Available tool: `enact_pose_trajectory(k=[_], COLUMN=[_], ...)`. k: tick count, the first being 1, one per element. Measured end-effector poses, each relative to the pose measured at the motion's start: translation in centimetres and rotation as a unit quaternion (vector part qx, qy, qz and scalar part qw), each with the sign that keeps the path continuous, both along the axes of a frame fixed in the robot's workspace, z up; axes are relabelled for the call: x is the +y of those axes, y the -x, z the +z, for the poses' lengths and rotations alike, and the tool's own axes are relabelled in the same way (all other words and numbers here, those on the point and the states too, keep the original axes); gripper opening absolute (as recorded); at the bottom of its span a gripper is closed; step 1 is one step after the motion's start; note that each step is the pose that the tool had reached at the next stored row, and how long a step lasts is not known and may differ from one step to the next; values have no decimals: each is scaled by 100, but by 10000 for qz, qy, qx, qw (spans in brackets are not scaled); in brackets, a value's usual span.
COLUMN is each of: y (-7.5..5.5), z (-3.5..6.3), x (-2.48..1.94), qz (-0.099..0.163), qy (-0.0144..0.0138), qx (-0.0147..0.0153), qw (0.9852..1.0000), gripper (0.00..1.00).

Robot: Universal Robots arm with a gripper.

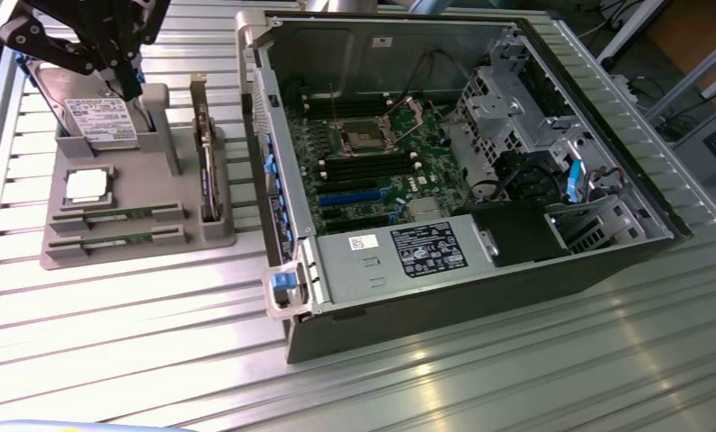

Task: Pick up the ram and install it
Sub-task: 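Pick up the ram and move it above insertion slot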

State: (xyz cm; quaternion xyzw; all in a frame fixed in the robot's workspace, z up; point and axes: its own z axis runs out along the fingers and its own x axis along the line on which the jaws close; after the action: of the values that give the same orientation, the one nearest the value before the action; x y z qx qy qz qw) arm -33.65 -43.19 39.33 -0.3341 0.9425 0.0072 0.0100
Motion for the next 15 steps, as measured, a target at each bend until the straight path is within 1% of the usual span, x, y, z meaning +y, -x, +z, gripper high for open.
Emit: enact_pose_trajectory(k=[7,15], y=[0,0], z=[0,0], x=[0,0], qz=[208,497], qy=[8,22], qx=[0,0], qw=[9998,9988], gripper=[10,10])
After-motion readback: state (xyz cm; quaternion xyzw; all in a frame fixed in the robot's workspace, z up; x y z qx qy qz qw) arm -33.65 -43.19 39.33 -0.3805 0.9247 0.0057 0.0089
